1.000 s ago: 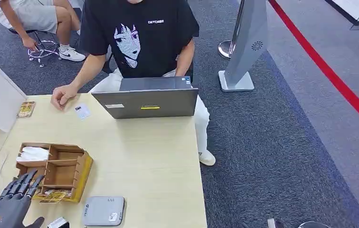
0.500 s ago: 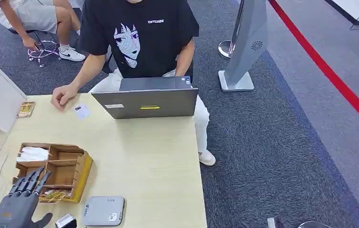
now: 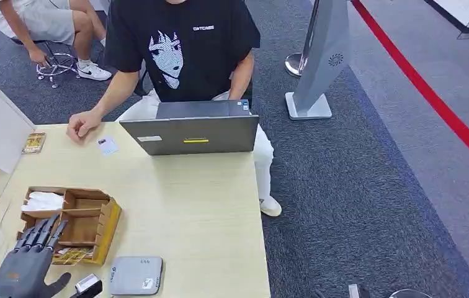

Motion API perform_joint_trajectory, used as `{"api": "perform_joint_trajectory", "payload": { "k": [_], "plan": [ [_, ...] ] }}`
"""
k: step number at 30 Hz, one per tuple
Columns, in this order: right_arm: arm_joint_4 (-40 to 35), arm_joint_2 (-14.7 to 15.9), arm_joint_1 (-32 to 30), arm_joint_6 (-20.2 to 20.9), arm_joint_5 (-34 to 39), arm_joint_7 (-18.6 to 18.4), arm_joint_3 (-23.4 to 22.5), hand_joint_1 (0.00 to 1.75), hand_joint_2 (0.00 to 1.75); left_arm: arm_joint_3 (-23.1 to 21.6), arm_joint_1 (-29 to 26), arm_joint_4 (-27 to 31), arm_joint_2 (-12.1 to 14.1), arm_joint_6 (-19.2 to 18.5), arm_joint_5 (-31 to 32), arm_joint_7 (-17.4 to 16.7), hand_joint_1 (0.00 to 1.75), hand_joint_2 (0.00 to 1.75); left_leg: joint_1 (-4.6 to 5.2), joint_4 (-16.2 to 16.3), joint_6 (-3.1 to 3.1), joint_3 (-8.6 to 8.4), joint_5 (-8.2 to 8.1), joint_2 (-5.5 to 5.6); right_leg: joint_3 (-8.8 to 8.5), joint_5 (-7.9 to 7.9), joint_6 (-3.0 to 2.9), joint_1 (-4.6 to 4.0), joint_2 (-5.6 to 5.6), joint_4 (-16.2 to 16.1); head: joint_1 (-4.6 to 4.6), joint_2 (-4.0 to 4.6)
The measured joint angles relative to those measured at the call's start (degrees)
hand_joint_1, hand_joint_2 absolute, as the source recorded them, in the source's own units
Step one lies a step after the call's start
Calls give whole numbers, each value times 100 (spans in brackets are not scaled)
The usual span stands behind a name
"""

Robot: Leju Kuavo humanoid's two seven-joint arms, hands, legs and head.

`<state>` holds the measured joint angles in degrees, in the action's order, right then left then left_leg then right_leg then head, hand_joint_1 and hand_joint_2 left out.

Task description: Pass the card to the sensor for recognition and then transmit it.

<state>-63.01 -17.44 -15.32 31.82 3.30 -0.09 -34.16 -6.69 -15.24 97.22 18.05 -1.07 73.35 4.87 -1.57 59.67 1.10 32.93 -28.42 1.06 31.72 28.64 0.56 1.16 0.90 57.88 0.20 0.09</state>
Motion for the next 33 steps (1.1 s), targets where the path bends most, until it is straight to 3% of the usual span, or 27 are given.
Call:
{"api": "perform_joint_trajectory", "payload": {
  "k": [1,22,26,33],
  "plan": [
    [0,0,0,0,-16,0,0,0,175,0,18,-20,-7,0,11,7,175,175,0,0,0,0,0,0,0,0,0,0,0,0,-2,0],
    [4,0,2,17,-57,24,2,0,175,20,111,-147,-22,72,85,147,175,175,0,0,0,1,0,0,0,0,0,0,0,0,-2,0],
    [11,0,1,24,-57,42,2,0,175,22,138,-151,-22,225,85,260,175,175,0,0,0,1,0,0,1,0,0,0,0,0,-2,0],
    [17,0,1,17,-48,94,2,0,175,20,216,87,-24,293,94,308,175,175,0,0,0,0,0,0,0,0,0,0,0,0,-2,0]
  ]
}}
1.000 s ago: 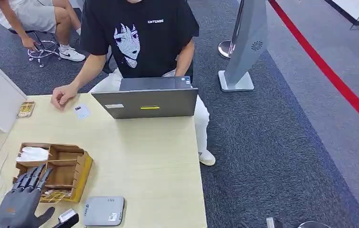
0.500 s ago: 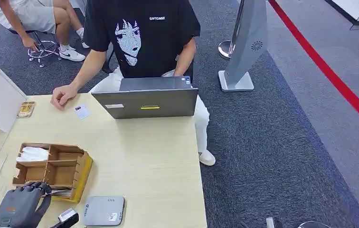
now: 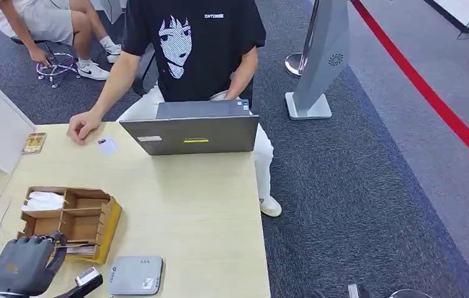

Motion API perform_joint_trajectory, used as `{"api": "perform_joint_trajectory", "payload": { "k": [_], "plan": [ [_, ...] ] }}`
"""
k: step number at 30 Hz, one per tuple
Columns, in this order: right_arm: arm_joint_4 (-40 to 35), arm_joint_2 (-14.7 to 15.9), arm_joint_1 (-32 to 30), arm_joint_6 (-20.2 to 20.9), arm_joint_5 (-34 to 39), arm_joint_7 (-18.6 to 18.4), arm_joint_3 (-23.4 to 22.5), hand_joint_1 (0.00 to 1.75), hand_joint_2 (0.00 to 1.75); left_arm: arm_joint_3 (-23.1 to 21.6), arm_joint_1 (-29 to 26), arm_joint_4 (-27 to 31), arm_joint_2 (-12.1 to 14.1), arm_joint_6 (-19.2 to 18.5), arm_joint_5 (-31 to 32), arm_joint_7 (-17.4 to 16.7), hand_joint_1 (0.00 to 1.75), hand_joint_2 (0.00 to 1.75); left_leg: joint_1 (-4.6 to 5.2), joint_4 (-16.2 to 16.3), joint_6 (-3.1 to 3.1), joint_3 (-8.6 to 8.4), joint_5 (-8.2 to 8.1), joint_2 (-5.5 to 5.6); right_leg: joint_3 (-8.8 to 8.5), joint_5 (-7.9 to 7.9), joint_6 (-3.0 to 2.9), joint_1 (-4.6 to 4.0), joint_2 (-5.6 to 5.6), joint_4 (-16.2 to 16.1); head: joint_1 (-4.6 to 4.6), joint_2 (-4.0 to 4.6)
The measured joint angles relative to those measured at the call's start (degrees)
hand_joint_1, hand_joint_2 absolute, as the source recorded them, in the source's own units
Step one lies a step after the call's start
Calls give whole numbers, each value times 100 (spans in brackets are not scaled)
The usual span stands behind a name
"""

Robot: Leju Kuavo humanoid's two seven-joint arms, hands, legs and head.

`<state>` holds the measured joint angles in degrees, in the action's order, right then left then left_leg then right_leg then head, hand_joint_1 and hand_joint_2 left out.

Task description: Pass the card to the sensor for recognition and then transmit it.

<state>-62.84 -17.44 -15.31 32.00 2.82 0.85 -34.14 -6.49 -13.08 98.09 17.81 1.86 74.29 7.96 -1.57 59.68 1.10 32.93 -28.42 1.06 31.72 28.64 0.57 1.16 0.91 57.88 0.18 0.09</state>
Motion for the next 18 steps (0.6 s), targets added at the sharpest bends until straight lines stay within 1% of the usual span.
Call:
{"api": "perform_joint_trajectory", "payload": {
  "k": [4,6,8,10,13,16,18],
  "plan": [
    [13,0,0,-11,24,2,0,0,175,0,33,134,0,72,35,48,175,175,0,1,0,-1,0,0,2,0,0,0,0,0,2,0],
    [15,0,0,-31,31,4,0,0,175,0,95,342,-2,92,31,66,175,175,0,2,-1,-1,1,1,4,0,0,0,-1,0,2,0],
    [15,0,1,-37,31,4,4,0,175,0,295,650,-15,44,-50,74,175,175,0,3,-2,2,3,7,1,-1,2,0,-7,0,0,0],
    [17,0,3,-37,24,4,11,0,175,0,553,911,-28,-72,-148,77,175,175,0,2,-2,0,3,12,-2,-3,0,0,-12,0,2,0],
    [33,0,8,-31,-7,0,28,0,175,0,939,1141,-33,-288,-244,55,175,175,0,3,-1,-1,4,10,-2,-6,1,0,-11,0,2,0],
    [59,0,20,-17,-48,-11,57,0,175,0,1324,1165,-35,-511,-282,-41,175,175,0,3,-4,-1,6,11,-3,-9,5,0,-11,1,2,0],
    [88,0,30,-9,-149,-11,79,0,175,0,1567,1119,-33,-599,-120,-164,175,175,0,3,-4,0,6,10,-1,-9,5,0,-10,1,2,0]
  ]
}}
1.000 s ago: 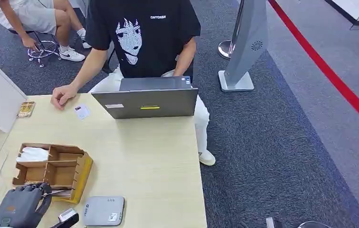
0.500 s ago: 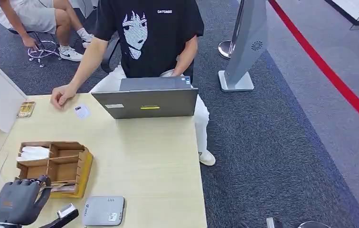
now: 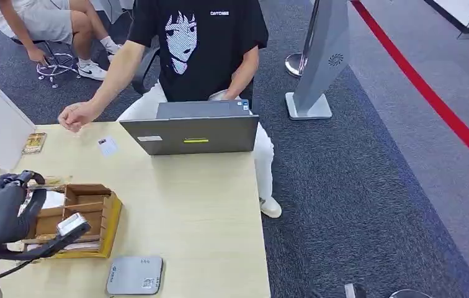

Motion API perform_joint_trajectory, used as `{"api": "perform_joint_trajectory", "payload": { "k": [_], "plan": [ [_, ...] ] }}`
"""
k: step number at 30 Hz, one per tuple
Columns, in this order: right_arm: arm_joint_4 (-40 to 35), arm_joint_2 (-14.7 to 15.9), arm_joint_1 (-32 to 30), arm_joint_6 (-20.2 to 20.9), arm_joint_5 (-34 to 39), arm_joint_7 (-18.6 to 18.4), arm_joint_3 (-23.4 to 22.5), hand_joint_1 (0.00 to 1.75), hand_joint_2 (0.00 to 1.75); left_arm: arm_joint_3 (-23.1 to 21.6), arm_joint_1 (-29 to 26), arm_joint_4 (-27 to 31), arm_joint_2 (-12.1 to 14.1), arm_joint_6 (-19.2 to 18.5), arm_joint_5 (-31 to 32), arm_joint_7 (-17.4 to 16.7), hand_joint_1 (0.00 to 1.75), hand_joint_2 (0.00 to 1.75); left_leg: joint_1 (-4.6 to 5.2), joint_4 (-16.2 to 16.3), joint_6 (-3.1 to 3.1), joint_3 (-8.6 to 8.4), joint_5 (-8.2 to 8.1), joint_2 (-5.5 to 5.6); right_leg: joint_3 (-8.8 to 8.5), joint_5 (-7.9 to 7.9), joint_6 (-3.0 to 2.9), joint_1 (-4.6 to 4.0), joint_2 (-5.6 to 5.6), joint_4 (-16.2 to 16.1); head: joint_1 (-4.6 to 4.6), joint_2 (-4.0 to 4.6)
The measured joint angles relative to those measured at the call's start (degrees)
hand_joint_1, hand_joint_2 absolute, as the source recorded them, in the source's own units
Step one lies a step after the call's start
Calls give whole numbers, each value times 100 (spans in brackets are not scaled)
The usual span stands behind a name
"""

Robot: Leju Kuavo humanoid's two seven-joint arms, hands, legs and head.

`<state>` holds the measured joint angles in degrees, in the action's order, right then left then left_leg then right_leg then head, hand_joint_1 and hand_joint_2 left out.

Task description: Pass the card to the sensor for recognition and then transmit it.

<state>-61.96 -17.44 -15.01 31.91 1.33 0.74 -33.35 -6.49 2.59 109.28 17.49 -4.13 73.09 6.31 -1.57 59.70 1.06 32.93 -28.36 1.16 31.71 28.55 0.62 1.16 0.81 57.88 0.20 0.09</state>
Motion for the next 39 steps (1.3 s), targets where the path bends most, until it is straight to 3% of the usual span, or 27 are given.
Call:
{"api": "perform_joint_trajectory", "payload": {
  "k": [4,11,14,18,22,39],
  "plan": [
    [129,4,33,35,-83,13,81,0,175,0,585,-518,63,-168,325,-245,175,175,0,0,0,0,5,4,-1,-1,-1,0,-2,2,-2,0],
    [313,35,79,50,-83,28,223,0,175,0,1233,-1386,129,-227,371,-317,175,175,0,0,-1,1,8,2,-2,-4,-3,0,2,3,-4,0],
    [352,42,88,50,-83,31,249,0,175,0,1306,-1534,146,-232,428,-336,175,175,1,0,-1,3,8,1,-1,-3,-2,0,2,2,-4,0],
    [432,68,115,11,-65,98,358,0,175,-2,1372,-1741,264,-188,1162,-544,175,175,1,0,-1,1,7,-14,5,-4,-3,0,18,2,-2,0],
    [514,87,151,-28,-15,133,479,0,175,-2,1382,-2041,343,5,1346,-561,175,175,0,0,-1,-2,7,-21,7,-4,-4,-1,25,3,-2,0],
    [643,111,196,-26,57,136,581,0,175,-24,1445,-2301,393,120,1412,-559,175,175,0,0,8,0,-10,-79,28,-7,-1,0,90,4,-4,0]
  ]
}}
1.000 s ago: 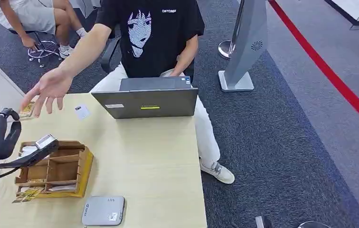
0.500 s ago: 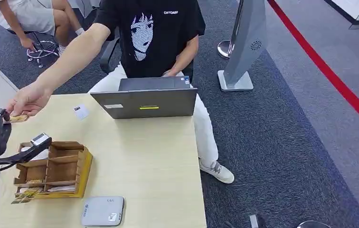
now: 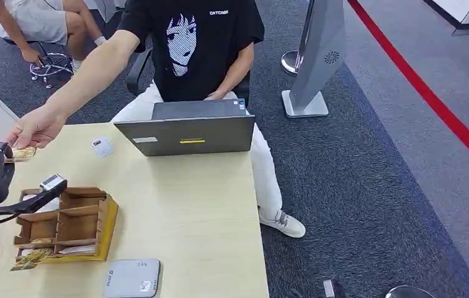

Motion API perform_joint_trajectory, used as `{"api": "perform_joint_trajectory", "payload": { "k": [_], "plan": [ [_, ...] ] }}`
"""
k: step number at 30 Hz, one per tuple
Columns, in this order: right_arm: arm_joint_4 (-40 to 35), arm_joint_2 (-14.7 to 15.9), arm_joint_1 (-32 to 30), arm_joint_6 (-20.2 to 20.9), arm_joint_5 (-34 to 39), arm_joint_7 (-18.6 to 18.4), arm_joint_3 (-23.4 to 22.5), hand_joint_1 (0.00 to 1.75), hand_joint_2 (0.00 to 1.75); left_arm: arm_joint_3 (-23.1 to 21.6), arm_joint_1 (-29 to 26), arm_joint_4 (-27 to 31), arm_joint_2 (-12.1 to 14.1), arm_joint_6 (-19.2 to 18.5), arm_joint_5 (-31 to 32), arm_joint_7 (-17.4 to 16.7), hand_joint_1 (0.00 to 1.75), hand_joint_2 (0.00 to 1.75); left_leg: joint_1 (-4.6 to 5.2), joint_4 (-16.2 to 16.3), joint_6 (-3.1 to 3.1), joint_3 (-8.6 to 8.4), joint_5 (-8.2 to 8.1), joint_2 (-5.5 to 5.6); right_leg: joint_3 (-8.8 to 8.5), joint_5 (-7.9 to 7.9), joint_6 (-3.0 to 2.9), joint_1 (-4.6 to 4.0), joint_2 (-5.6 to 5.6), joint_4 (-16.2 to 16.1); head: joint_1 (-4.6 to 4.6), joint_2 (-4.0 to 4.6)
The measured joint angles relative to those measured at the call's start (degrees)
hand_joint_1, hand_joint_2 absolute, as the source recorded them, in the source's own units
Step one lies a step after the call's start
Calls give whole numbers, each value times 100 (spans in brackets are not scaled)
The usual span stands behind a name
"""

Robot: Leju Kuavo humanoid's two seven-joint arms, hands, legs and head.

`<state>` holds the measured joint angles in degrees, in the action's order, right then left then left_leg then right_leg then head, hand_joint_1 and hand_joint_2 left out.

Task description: Pass the card to the sensor for recognition and then transmit it.

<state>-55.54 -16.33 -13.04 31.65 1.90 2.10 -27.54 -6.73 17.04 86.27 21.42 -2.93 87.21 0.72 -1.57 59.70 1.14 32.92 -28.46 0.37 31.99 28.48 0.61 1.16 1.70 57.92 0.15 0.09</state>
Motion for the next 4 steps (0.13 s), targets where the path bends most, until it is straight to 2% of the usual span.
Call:
{"api": "perform_joint_trajectory", "payload": {
  "k": [4],
  "plan": [
    [7,2,2,0,0,0,2,0,175,0,18,-13,0,4,2,0,175,175,0,-1,3,0,-3,-4,3,0,0,0,5,0,0,0]
  ]
}}
